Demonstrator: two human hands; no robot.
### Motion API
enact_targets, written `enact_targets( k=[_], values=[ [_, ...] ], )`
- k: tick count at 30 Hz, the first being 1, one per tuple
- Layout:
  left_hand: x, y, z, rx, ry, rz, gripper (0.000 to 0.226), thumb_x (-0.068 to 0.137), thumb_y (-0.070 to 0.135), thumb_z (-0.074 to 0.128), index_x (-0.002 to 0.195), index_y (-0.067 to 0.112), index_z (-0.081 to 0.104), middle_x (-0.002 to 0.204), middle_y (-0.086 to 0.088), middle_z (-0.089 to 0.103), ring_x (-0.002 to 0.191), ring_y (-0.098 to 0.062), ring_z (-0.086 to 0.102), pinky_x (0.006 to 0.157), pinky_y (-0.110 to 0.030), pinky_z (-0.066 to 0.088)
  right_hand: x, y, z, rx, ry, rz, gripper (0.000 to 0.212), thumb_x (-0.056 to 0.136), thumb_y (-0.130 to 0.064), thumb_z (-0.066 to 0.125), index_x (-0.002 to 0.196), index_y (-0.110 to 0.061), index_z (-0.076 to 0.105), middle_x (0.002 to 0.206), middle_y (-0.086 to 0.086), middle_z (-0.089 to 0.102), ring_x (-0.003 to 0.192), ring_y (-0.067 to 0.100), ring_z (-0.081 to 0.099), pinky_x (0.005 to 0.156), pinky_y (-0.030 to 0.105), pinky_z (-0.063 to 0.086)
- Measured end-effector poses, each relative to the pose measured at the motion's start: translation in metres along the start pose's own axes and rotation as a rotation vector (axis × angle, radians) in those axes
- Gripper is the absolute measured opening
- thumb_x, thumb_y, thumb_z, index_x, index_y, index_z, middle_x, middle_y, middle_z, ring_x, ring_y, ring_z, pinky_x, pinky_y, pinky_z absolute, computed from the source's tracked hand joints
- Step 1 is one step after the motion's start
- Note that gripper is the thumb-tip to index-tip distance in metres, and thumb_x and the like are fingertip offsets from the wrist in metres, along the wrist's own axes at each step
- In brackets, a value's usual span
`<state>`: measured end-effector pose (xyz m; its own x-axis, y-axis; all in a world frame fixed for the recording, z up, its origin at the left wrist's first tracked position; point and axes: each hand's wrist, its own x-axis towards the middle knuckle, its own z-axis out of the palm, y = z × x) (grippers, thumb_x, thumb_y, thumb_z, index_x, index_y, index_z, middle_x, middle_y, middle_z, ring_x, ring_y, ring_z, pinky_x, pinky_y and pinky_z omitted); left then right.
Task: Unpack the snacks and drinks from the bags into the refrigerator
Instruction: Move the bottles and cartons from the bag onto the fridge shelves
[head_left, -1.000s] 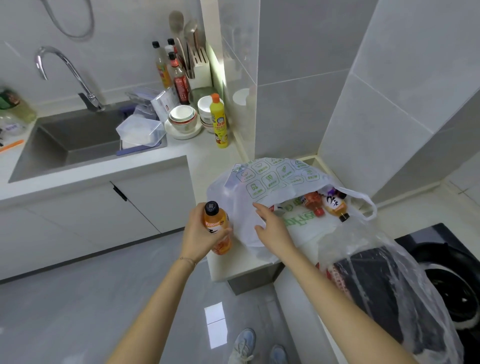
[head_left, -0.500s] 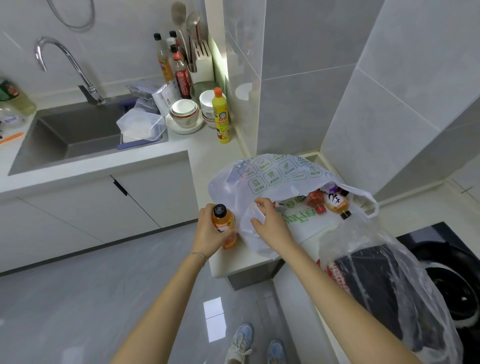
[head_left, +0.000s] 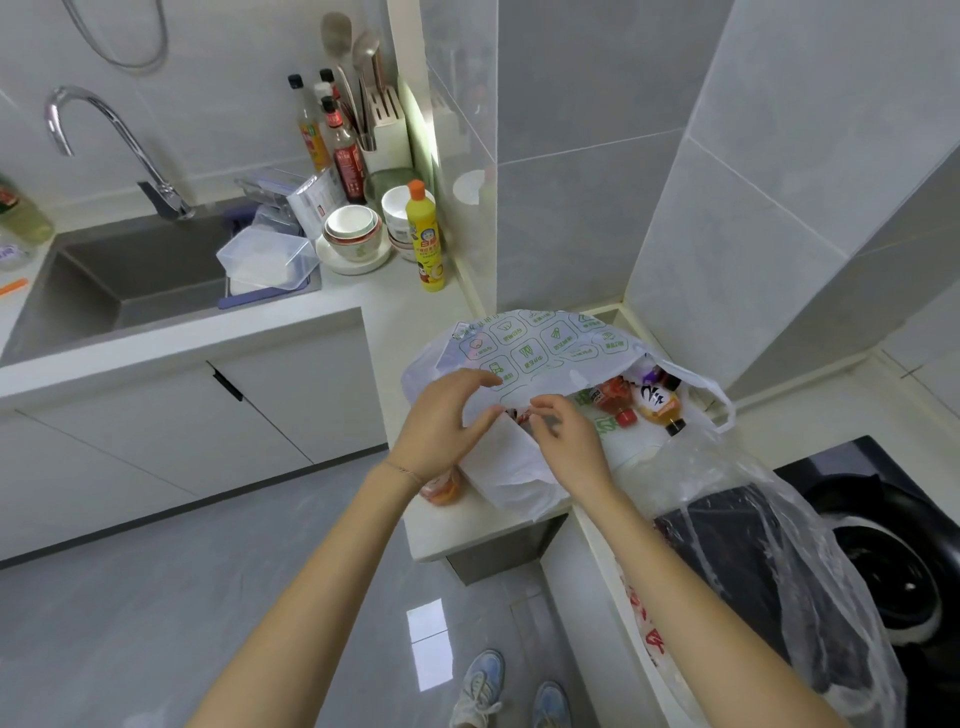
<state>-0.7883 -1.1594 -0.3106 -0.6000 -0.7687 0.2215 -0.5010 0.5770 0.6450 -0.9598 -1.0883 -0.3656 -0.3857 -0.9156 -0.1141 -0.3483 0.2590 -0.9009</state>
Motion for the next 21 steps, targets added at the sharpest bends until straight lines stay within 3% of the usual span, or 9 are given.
enact_targets(
  k=[3,5,8,12,16,21],
  values=[
    [0.019,0.009,0.027,0.187,-0.164,0.162,0.042,0.092,0.04,0.043,0.118,0.015,0.064,0.118,-0.003,0.065,0.111,-0.022,0.058,0.097,-0.034,0.043,0.0,0.007,-0.018,-0.04,0.059,0.033,0.025,0.094,-0.014,0.056,0.119,-0.014,0.057,0.113,-0.001,0.064,0.102,0.016,0.063,0.092,0.035,0.05],
    [0.028,0.008,0.044,0.269,-0.182,0.178,0.045,0.09,0.04,0.041,0.121,0.017,0.063,0.127,-0.007,0.06,0.118,-0.028,0.054,0.099,-0.042,0.041,0.0,0.011,-0.03,-0.056,0.096,0.055,0.031,0.094,-0.016,0.058,0.124,-0.013,0.053,0.118,0.002,0.063,0.102,0.018,0.063,0.091,0.035,0.051],
    [0.041,0.009,0.059,0.251,-0.196,0.049,0.041,0.094,0.031,0.054,0.134,0.02,0.053,0.137,-0.005,0.052,0.124,-0.028,0.048,0.101,-0.04,0.039,0.003,0.018,-0.047,-0.14,0.145,0.054,0.036,0.092,-0.022,0.062,0.125,-0.014,0.052,0.12,0.001,0.061,0.106,0.019,0.06,0.09,0.039,0.051],
    [0.06,0.009,0.068,0.288,-0.246,-0.183,0.041,0.098,0.034,0.049,0.136,0.019,0.047,0.13,-0.007,0.056,0.117,-0.029,0.052,0.091,-0.038,0.045,0.015,0.026,-0.064,-0.363,0.137,-0.037,0.04,0.088,-0.028,0.067,0.124,-0.016,0.055,0.12,0.002,0.061,0.113,0.021,0.055,0.093,0.039,0.049],
    [0.074,0.002,0.075,0.495,-0.326,-0.28,0.039,0.097,0.039,0.049,0.126,0.014,0.055,0.123,-0.009,0.056,0.112,-0.03,0.053,0.086,-0.037,0.044,0.021,0.032,-0.071,-0.465,0.111,-0.069,0.045,0.086,-0.029,0.069,0.127,-0.016,0.056,0.12,0.003,0.058,0.114,0.022,0.05,0.095,0.034,0.044],
    [0.08,-0.003,0.077,0.59,-0.336,-0.299,0.019,0.097,0.019,0.048,0.104,0.008,0.062,0.107,-0.009,0.062,0.098,-0.03,0.059,0.075,-0.034,0.045,0.029,0.036,-0.069,-0.464,0.057,-0.135,0.047,0.089,-0.027,0.066,0.133,-0.017,0.054,0.135,0.004,0.049,0.128,0.024,0.041,0.109,0.037,0.034]
  ],
)
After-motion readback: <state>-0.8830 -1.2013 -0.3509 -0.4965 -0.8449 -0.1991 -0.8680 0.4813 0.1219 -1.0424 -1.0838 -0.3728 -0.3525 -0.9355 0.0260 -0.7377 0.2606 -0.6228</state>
